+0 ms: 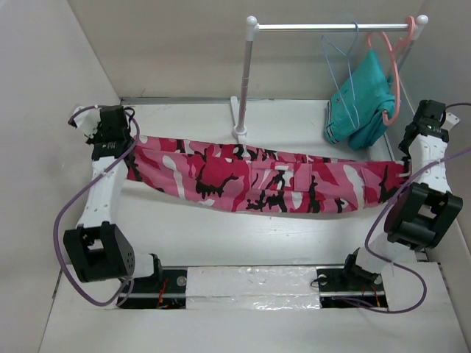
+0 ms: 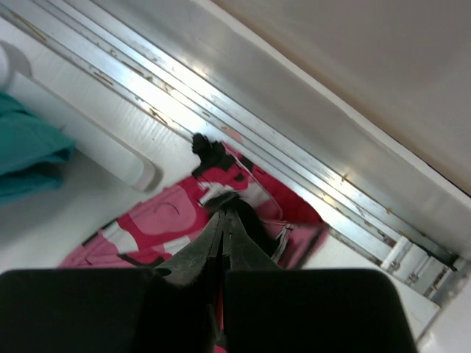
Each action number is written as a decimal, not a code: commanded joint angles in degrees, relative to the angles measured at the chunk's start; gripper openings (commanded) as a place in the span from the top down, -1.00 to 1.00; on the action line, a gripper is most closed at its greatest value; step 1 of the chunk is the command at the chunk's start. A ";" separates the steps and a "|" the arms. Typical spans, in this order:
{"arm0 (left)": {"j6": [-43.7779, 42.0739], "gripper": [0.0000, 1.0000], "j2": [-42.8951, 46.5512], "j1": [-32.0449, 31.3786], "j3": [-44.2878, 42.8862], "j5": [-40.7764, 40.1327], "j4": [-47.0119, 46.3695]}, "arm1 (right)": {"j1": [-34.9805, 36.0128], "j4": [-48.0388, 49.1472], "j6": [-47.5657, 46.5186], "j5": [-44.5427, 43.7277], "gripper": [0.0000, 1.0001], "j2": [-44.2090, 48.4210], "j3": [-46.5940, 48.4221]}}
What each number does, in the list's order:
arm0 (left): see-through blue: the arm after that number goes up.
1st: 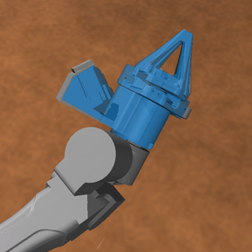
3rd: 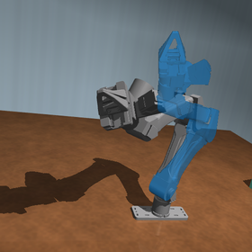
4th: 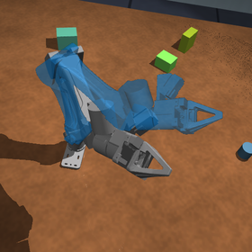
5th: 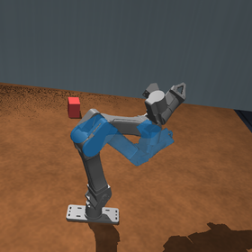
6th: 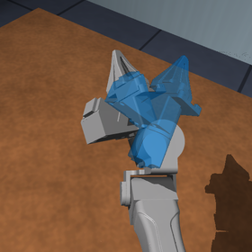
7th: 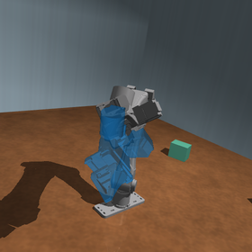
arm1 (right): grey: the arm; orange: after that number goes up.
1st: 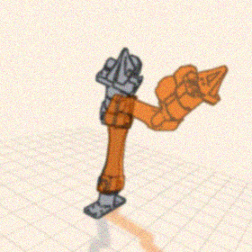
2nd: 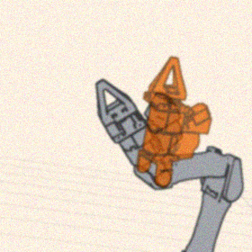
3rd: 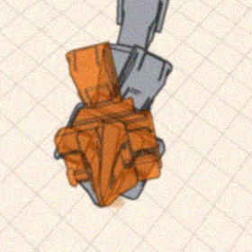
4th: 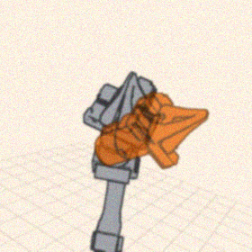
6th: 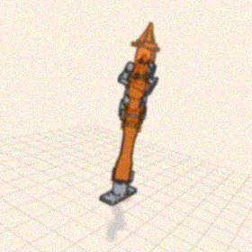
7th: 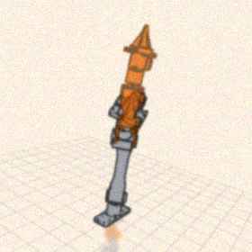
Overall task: Place the trousers on the hanger
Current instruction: Fold the trousers at the center of the board.
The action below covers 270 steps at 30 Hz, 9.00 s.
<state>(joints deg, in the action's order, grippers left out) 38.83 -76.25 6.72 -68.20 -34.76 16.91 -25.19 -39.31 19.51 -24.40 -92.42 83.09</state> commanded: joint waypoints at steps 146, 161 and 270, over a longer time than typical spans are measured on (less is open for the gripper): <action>8.01 0.25 -23.59 5.76 10.90 21.67 -11.89 | 3.57 49.67 2.37 35.83 -0.23 35.82 -62.69; 5.82 0.96 -24.30 5.76 9.58 20.79 -18.75 | -16.03 56.08 8.18 42.42 -0.81 19.50 -58.24; 18.83 1.00 -24.74 -82.48 21.62 -2.15 -29.12 | 61.13 34.38 -3.86 9.63 1.00 37.25 -15.33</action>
<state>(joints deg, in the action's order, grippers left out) 57.10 -100.66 -75.29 -46.33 -36.51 -15.20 32.84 -13.91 17.91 -0.58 -52.82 62.54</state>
